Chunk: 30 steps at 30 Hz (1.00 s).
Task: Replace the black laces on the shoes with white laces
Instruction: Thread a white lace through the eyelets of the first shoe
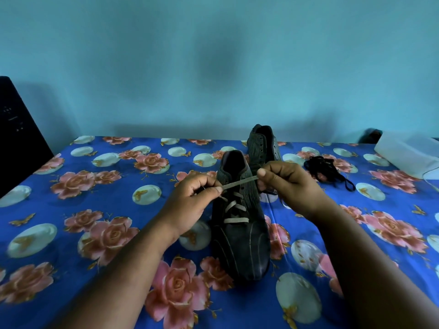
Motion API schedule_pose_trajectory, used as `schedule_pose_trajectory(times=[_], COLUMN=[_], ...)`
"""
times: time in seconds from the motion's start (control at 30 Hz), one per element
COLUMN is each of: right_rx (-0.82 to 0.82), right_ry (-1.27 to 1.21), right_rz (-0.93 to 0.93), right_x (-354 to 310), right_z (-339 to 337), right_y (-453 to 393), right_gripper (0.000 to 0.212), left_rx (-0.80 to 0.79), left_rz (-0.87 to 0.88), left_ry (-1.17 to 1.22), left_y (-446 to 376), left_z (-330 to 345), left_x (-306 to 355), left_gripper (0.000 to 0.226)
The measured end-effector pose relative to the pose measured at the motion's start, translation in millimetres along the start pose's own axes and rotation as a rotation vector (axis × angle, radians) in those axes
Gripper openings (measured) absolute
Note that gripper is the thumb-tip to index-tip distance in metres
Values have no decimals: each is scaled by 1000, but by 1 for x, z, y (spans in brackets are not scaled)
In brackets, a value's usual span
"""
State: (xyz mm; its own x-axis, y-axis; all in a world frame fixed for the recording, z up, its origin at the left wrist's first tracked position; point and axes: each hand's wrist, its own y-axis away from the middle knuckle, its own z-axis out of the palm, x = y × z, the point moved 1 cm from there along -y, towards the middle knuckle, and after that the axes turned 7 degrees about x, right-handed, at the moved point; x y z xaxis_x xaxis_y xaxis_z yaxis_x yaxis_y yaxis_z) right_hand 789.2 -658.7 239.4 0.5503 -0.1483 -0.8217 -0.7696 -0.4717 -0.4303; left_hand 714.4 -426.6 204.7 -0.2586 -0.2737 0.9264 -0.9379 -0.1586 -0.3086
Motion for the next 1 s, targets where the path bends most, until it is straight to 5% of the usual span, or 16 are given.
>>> schedule_pose_trajectory(times=[0.2, 0.43, 0.77, 0.93, 1.0], right_rx=[-35, -87, 158, 99, 7], right_ry=[-19, 26, -153, -195, -180], right_rz=[-44, -41, 123, 79, 41], right_x=[-13, -13, -8, -17, -20], right_z=[18, 31, -10, 5, 17], right_y=[0, 3, -2, -1, 0], right_gripper=[28, 25, 35, 35, 30], left_rx=[-41, 42, 212, 207, 135], left_rz=[183, 314, -3, 257, 350], left_ry=[14, -86, -46, -162, -158], left_y=[6, 0, -5, 2, 6], left_z=[6, 7, -10, -3, 5], left_x=[12, 9, -1, 10, 20], left_gripper=[40, 22, 17, 56, 55])
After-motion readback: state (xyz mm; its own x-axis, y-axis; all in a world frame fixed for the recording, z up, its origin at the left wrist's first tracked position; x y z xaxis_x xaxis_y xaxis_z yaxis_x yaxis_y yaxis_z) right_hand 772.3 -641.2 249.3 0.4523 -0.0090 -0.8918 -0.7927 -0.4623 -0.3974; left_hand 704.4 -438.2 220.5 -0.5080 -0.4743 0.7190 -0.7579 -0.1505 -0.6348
